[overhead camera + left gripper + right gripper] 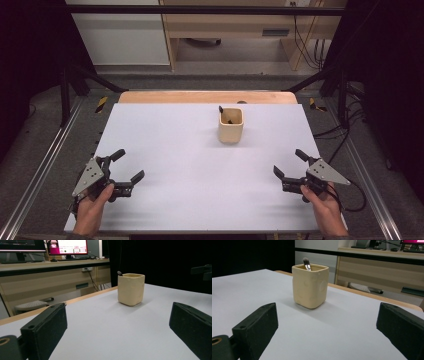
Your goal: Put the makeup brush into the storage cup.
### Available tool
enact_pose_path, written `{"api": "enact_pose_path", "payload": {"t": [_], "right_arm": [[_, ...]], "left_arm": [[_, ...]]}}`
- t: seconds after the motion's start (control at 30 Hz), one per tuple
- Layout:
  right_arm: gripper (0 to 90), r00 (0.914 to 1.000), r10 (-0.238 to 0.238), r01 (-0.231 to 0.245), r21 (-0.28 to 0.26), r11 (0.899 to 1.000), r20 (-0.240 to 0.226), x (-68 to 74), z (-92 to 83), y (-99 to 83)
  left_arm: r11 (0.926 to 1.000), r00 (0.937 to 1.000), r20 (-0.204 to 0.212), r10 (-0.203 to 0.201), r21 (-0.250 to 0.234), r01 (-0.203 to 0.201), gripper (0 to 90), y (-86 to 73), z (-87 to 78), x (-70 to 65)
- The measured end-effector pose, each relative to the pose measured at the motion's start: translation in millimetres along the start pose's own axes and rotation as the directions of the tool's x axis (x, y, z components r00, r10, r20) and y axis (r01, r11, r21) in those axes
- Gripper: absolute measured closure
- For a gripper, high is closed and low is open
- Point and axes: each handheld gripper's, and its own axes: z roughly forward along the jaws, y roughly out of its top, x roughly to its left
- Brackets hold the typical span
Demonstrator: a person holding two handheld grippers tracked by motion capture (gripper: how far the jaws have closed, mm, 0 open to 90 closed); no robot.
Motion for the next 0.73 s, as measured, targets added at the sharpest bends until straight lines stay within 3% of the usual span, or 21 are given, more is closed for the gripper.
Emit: {"api": "enact_pose_path", "payload": {"t": [0.57,0.73], "right_arm": [[3.8,0.9989,-0.021,0.021,0.016,1.000,-0.041,5.2,-0.1,-15.1],[4.1,0.9990,-0.006,0.007,0.010,1.000,-0.044,5.7,0.9,-18.0]], "left_arm": [[0.9995,0.9996,0.027,0.008,0.030,-0.009,0.3,-5.6,3.8,-4.1],[0.9997,0.9997,0.024,0.000,0.023,0.000,0.3,-5.7,3.9,-3.7]]}}
